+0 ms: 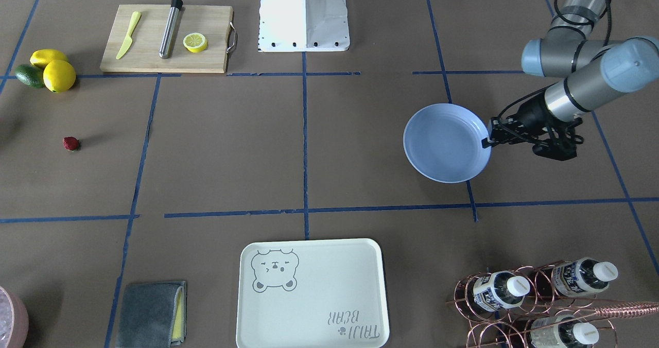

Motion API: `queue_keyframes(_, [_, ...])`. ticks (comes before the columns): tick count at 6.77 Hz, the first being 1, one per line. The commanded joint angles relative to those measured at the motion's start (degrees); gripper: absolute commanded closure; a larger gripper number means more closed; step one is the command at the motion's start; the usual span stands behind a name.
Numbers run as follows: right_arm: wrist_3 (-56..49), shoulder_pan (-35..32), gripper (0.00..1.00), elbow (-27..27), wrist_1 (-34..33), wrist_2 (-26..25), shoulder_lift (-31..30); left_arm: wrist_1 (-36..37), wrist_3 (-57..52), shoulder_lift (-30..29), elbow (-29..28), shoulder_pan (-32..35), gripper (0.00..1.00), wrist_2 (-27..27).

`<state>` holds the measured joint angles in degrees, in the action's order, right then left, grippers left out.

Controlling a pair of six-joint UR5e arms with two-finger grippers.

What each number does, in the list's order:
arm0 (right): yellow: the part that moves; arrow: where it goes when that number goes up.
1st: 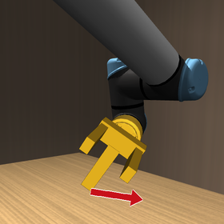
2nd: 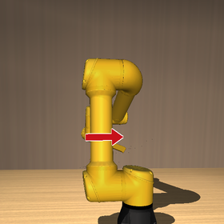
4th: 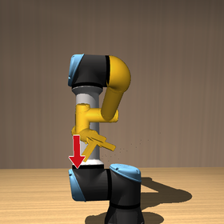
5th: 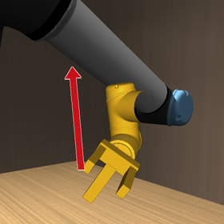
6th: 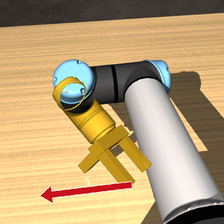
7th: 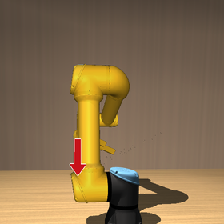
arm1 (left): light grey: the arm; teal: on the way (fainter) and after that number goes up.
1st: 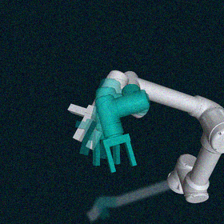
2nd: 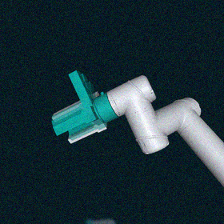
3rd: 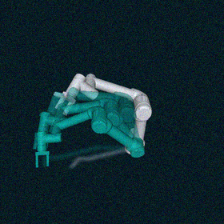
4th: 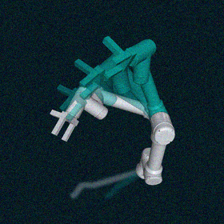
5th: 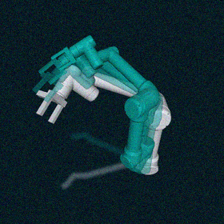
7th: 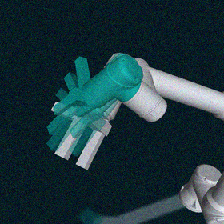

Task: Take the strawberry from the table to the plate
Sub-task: 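Slide the light blue plate with the left gripper toward the table center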

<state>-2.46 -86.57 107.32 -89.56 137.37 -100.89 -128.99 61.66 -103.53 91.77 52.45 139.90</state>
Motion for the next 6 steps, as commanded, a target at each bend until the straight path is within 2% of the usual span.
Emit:
queue_keyframes(1, [-0.09, 0.00, 0.00, -0.01, 0.00, -0.08, 0.00, 0.06, 16.94, -11.30, 0.08, -12.39, 1.00, -7.73])
queue_keyframes(2, [-0.35, 0.09, 0.00, -0.01, 0.09, -0.08, 0.00, 0.06, 21.87, -14.30, -0.10, -19.85, 1.00, -15.98])
queue_keyframes(3, [-0.44, 0.09, 0.00, -0.01, 0.09, -0.17, 0.08, 0.06, 23.31, -15.98, -0.27, -23.06, 1.00, -21.63])
queue_keyframes(5, [-0.27, 0.18, 0.00, -0.01, 0.00, -0.09, 0.00, -0.64, 23.06, -17.84, -3.59, -24.76, 1.00, -25.62])
queue_keyframes(6, [-0.18, 0.09, 0.00, -0.01, 0.00, -0.08, 0.08, -0.73, 23.06, -17.76, -3.79, -24.76, 1.00, -25.64])
